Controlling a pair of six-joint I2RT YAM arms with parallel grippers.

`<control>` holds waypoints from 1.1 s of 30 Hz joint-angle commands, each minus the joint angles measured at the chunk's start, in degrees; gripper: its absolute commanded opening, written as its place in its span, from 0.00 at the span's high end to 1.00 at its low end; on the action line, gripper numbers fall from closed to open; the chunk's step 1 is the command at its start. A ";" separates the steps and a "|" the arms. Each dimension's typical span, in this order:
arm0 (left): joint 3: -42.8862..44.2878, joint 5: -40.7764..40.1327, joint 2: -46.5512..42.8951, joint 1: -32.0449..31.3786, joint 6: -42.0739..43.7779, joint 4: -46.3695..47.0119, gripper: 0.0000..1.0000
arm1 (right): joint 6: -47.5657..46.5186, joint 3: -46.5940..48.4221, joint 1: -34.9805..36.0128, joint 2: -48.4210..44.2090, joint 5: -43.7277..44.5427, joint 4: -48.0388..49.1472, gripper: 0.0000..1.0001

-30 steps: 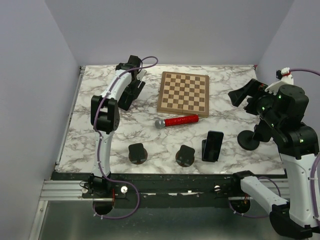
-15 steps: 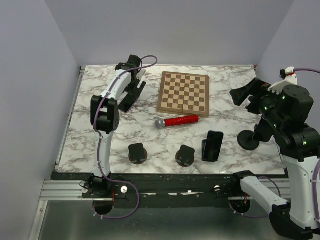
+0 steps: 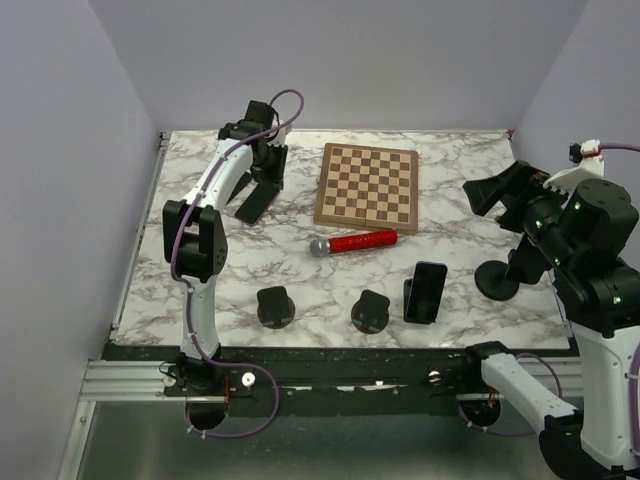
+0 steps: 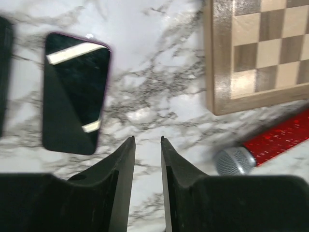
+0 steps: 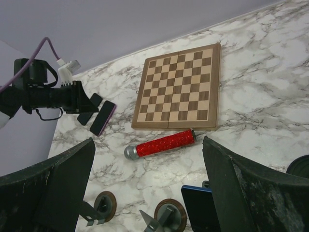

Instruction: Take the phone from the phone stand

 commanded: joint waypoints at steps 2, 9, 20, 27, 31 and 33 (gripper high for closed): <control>-7.74 18.09 -0.27 5.22 -21.16 7.35 0.71 | 0.96 0.59 -0.19 -1.05 -1.36 1.62 0.00; -9.08 19.74 3.93 7.25 -25.40 7.60 0.79 | 1.77 0.66 -0.19 -1.31 -1.79 1.98 0.00; -13.08 18.28 0.50 7.71 -26.97 11.60 0.70 | 2.51 -4.61 -0.18 -1.57 -2.81 3.22 0.00; -23.04 13.91 -15.78 7.39 -24.49 18.84 0.41 | -1.39 -7.68 -0.18 0.35 -2.81 1.51 0.00; -28.97 12.71 -26.71 4.23 -24.44 21.61 0.31 | -4.18 -6.04 -0.18 3.77 -1.43 -2.94 0.00; -32.34 11.63 -32.24 0.49 -25.36 23.52 0.28 | -4.73 -6.18 -0.23 4.74 -2.11 -3.97 0.00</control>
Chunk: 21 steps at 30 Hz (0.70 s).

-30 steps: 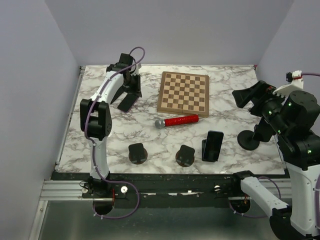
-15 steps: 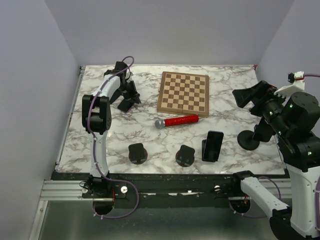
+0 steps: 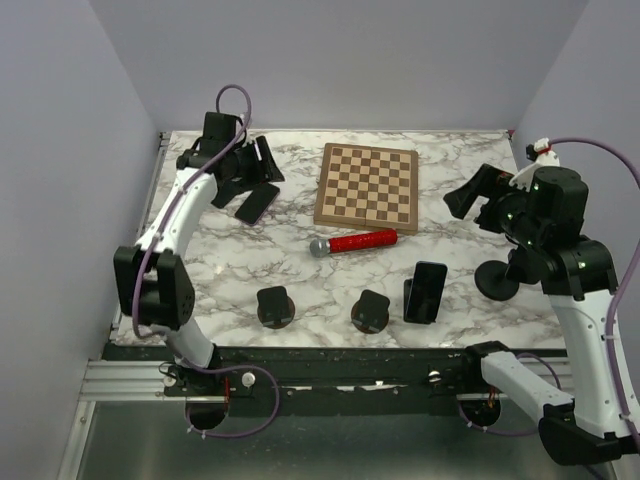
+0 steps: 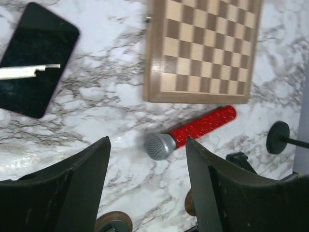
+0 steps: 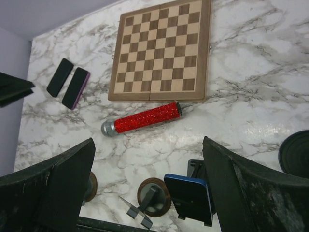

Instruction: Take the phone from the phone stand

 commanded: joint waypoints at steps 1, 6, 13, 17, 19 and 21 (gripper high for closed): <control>-6.64 -3.76 -13.21 -9.20 -0.58 6.94 0.26 | -3.37 0.70 -0.22 1.68 0.12 -4.62 0.00; -12.05 -18.15 -21.64 -28.50 -6.84 8.01 0.20 | -2.80 1.94 -0.18 1.89 6.17 -5.21 0.00; -15.80 -46.73 -22.03 -55.42 -21.27 9.27 0.18 | 3.03 8.05 -0.20 0.59 22.54 -6.55 0.00; -6.96 -51.63 -12.13 -64.25 -29.64 1.39 0.12 | 2.68 10.87 -0.18 0.61 21.33 -7.54 0.00; -0.54 -54.86 -6.33 -68.47 -31.40 -2.76 0.01 | 2.51 11.08 -0.22 -0.02 19.98 -7.12 0.00; 5.88 -56.71 -0.42 -71.31 -31.85 -5.63 0.02 | 2.82 10.95 -0.22 -0.89 18.89 -6.82 0.00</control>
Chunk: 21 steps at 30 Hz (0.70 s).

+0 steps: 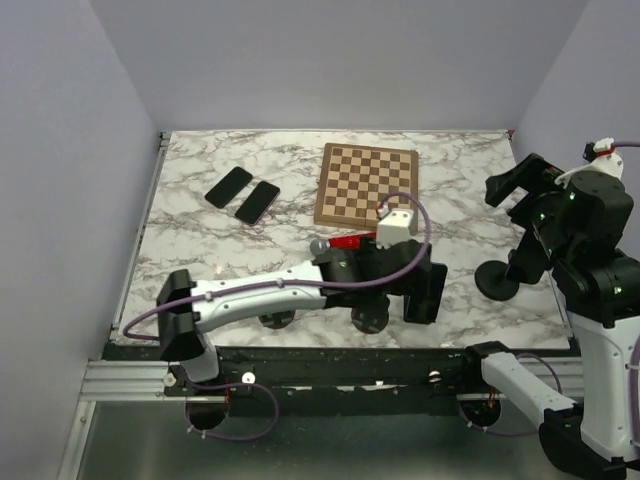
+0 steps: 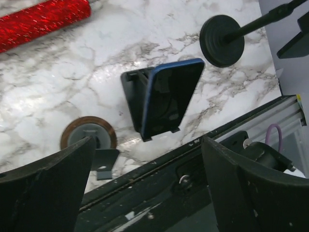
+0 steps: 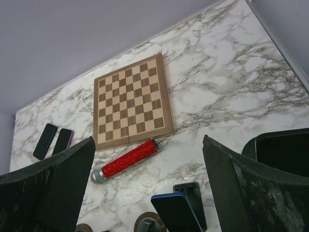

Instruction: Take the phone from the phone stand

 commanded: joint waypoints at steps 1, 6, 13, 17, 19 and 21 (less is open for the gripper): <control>15.48 -11.59 12.75 -6.63 -7.57 -10.74 0.01 | 0.96 0.83 -0.18 -1.62 0.34 -1.28 0.00; 23.71 -10.00 20.52 -6.69 -7.74 -13.06 0.01 | 1.68 1.65 -0.18 -3.30 0.73 -2.03 0.00; 25.43 -12.87 24.52 -6.91 -3.28 -12.01 0.01 | 1.71 2.08 -0.18 -5.32 1.21 -1.45 0.00; 26.99 -12.58 26.96 -6.82 -0.59 -10.55 0.01 | 1.98 1.21 -0.18 -6.28 0.87 -0.26 0.00; 28.39 -12.56 28.10 -6.67 0.32 -10.29 0.01 | 2.16 0.92 -0.22 -6.39 0.54 0.01 0.00; 29.62 -12.41 29.10 -6.37 0.43 -10.29 0.01 | 2.21 1.08 -0.18 -6.39 0.38 -0.01 0.00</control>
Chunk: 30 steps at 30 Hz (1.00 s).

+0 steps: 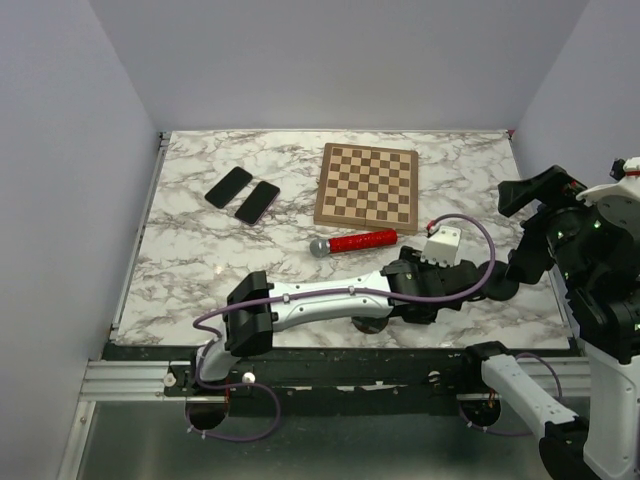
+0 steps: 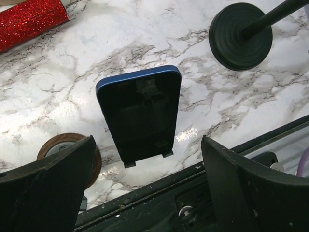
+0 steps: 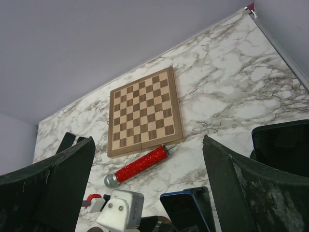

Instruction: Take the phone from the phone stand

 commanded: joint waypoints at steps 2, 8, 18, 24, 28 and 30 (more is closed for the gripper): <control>3.73 -1.96 3.46 0.79 2.84 0.86 0.01 | 0.41 0.50 -0.18 -0.45 0.38 0.17 0.00; 7.59 -3.18 7.71 1.41 3.50 -0.19 0.01 | 0.24 1.57 -0.19 -0.95 0.77 -0.10 0.00; 8.10 -6.60 8.87 1.24 0.28 -4.58 0.01 | 0.53 0.73 -0.18 -1.41 0.13 0.62 0.00; 2.21 -6.27 5.12 1.05 0.48 -2.15 0.01 | 1.05 -0.60 -0.23 -1.57 -0.66 1.44 0.00; 0.79 -5.32 5.24 1.30 2.07 -0.03 0.01 | 1.28 -0.79 -0.20 -1.69 -0.84 1.68 0.00; 2.29 -4.93 5.89 1.28 1.72 -1.06 0.02 | 1.29 -0.71 -0.18 -1.56 -1.02 1.67 0.00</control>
